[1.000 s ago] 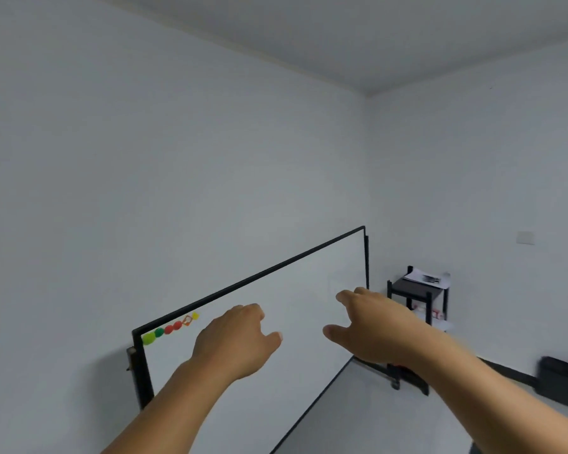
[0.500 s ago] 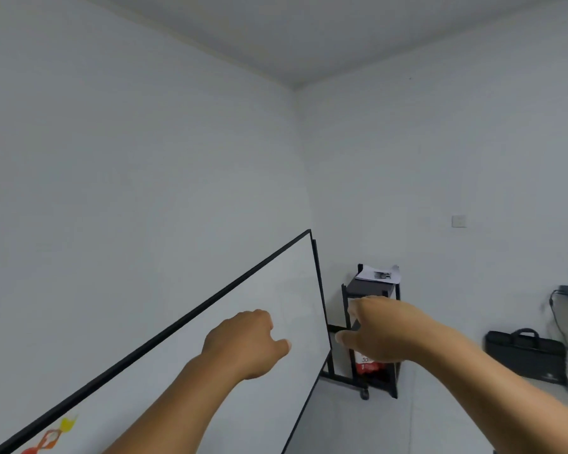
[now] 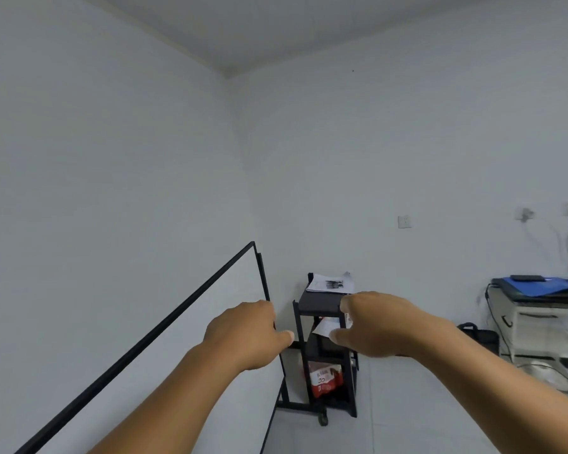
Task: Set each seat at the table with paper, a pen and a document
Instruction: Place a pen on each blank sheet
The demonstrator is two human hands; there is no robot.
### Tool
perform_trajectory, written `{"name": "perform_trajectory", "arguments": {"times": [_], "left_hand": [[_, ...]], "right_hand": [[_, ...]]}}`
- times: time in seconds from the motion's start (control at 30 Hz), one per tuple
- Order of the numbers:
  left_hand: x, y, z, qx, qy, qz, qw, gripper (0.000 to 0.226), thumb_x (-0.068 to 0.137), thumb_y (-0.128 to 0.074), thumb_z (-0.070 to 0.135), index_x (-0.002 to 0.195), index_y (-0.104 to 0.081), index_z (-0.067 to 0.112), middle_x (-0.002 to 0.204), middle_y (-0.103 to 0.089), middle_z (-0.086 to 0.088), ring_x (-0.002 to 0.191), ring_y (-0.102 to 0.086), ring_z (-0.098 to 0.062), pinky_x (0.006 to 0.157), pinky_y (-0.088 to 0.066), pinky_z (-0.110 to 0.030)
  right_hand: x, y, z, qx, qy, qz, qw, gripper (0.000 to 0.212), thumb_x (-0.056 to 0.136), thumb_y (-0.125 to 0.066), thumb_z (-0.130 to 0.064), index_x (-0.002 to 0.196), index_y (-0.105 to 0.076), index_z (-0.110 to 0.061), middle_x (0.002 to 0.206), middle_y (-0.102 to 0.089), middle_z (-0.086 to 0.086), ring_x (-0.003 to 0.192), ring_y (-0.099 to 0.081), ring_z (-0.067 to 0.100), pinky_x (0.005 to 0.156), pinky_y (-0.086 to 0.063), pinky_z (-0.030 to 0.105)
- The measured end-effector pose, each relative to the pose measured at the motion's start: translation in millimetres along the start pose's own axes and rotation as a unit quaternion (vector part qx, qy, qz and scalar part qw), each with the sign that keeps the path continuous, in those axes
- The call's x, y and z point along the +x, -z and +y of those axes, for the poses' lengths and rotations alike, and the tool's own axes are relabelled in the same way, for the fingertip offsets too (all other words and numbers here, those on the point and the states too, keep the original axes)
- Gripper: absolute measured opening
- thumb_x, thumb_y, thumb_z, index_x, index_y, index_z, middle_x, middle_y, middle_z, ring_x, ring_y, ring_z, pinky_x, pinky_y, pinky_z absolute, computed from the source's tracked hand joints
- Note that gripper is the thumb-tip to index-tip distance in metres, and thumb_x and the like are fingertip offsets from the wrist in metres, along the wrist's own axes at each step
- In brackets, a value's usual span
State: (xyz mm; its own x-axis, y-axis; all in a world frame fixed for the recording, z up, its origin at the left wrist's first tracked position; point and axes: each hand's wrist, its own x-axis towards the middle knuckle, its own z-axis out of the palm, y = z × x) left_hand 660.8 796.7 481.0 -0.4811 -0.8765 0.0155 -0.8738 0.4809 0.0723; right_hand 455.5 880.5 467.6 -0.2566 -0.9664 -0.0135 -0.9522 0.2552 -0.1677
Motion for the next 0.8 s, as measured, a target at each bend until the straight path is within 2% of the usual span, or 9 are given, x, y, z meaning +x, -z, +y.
{"name": "perform_trajectory", "arguments": {"times": [0.1,0.23,0.3,0.4,0.53,0.63,0.73,0.8], "left_hand": [[66,-12,-2,-0.012,-0.034,-0.008,0.999,0.05,0.102,-0.055,0.061,0.136,-0.061,0.025,0.131,-0.068,0.004,0.114,-0.067,-0.021,0.095,-0.058,-0.037],[157,-18,-9,-0.033,-0.081,-0.016,0.996,0.035,0.103,-0.057,0.055,0.124,-0.061,0.027,0.111,-0.064,0.008,0.108,-0.068,-0.02,0.085,-0.052,-0.032],[206,-19,-10,-0.035,-0.1,-0.021,0.994,0.043,0.102,-0.056,0.057,0.129,-0.063,0.025,0.118,-0.068,0.006,0.109,-0.069,-0.02,0.087,-0.054,-0.034],[266,-18,-1,-0.027,-0.129,-0.023,0.991,0.05,0.101,-0.055,0.062,0.135,-0.063,0.026,0.129,-0.07,0.007,0.114,-0.068,-0.019,0.094,-0.058,-0.037],[327,-16,21,-0.034,-0.173,-0.031,0.984,0.035,0.103,-0.056,0.055,0.122,-0.062,0.027,0.124,-0.073,0.004,0.105,-0.069,-0.018,0.089,-0.056,-0.034],[376,-21,49,-0.032,-0.199,-0.028,0.979,0.044,0.102,-0.056,0.058,0.131,-0.061,0.026,0.123,-0.071,0.006,0.102,-0.066,-0.017,0.093,-0.059,-0.036],[420,-28,78,-0.034,-0.21,-0.025,0.977,0.046,0.099,-0.054,0.062,0.124,-0.064,0.026,0.115,-0.069,0.008,0.101,-0.067,-0.018,0.092,-0.059,-0.038],[450,-35,101,-0.03,-0.216,-0.026,0.976,0.047,0.1,-0.053,0.064,0.126,-0.063,0.026,0.12,-0.068,0.008,0.106,-0.066,-0.019,0.094,-0.058,-0.038]], "right_hand": [[52,-2,12,-0.014,-0.035,-0.005,0.999,0.047,0.098,-0.055,-0.057,0.122,-0.065,-0.018,0.119,-0.072,0.002,0.109,-0.069,0.024,0.093,-0.057,0.039],[124,3,26,-0.016,-0.076,0.006,0.997,0.053,0.1,-0.055,-0.057,0.135,-0.06,-0.018,0.133,-0.067,0.002,0.12,-0.065,0.025,0.102,-0.055,0.042],[160,6,32,-0.014,-0.1,0.009,0.995,0.056,0.1,-0.054,-0.059,0.14,-0.057,-0.019,0.138,-0.065,0.001,0.124,-0.062,0.025,0.104,-0.053,0.042],[202,9,45,-0.019,-0.133,0.008,0.991,0.06,0.1,-0.052,-0.063,0.143,-0.054,-0.021,0.14,-0.062,-0.001,0.127,-0.059,0.024,0.104,-0.05,0.041],[239,15,71,-0.017,-0.168,0.019,0.985,0.059,0.098,-0.053,-0.062,0.14,-0.056,-0.021,0.139,-0.062,-0.001,0.125,-0.06,0.024,0.104,-0.051,0.041],[265,19,102,-0.02,-0.195,0.026,0.98,0.058,0.098,-0.054,-0.061,0.14,-0.056,-0.02,0.137,-0.063,0.001,0.123,-0.061,0.025,0.102,-0.052,0.042],[290,24,138,-0.023,-0.208,0.025,0.977,0.057,0.1,-0.054,-0.059,0.141,-0.056,-0.019,0.135,-0.064,0.001,0.119,-0.062,0.024,0.101,-0.053,0.041],[310,25,167,-0.02,-0.213,0.027,0.976,0.057,0.101,-0.054,-0.059,0.143,-0.055,-0.019,0.135,-0.064,0.001,0.118,-0.062,0.023,0.099,-0.054,0.04]]}}
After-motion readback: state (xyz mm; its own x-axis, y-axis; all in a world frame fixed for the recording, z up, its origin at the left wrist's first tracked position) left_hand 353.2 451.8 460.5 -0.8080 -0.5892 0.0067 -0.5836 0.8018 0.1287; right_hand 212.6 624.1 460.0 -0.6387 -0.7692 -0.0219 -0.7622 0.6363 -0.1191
